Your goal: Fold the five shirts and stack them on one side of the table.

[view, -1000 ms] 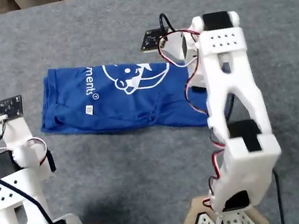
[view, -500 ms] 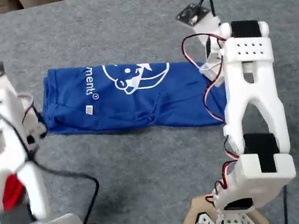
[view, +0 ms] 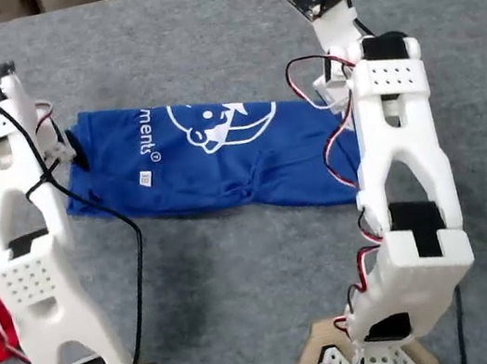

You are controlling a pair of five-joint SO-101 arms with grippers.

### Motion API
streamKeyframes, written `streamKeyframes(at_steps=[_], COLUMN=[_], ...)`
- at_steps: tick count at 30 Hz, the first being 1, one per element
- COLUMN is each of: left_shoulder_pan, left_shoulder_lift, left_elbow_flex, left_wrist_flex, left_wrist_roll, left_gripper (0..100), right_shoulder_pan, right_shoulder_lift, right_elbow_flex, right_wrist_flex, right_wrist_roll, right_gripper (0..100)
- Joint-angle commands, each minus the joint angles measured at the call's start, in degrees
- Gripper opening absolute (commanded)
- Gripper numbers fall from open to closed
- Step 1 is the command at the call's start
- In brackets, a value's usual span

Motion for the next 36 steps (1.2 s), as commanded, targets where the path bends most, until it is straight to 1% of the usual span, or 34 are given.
streamKeyframes(at_steps=[1,13,17,21,27,28,32,36], left_shoulder_pan=[1.49,4.66,4.66,3.16,-0.09,-0.26,-0.09,0.26], left_shoulder_lift=[3.21,21.49,26.86,29.93,30.29,30.2,30.2,30.2], left_elbow_flex=[-9.58,-29.01,-34.64,-37.27,-37.27,-37.27,-37.27,-37.27], left_wrist_flex=[0.7,0.26,0.35,0.35,0.35,0.35,1.14,1.14], left_wrist_roll=[0.0,0.18,-0.09,-0.09,-0.26,-1.05,-9.32,-12.13], left_gripper=[22,22,22,22,22,22,22,22], right_shoulder_pan=[-0.13,-0.13,0.48,1.89,2.15,2.15,2.07,2.07], right_shoulder_lift=[0.92,4.79,5.05,5.05,5.05,5.05,5.14,5.14], right_elbow_flex=[-4.09,-4.18,-4.09,-4.09,-4.0,-3.91,-3.74,-3.74], right_wrist_flex=[-1.32,-3.43,-4.31,-5.01,-5.01,-5.1,-5.45,-5.45], right_wrist_roll=[-0.62,-0.26,-0.26,-0.18,-0.18,-0.18,-0.18,-0.18], right_gripper=[15.3,15.3,15.3,15.3,15.3,15.3,15.3,15.3])
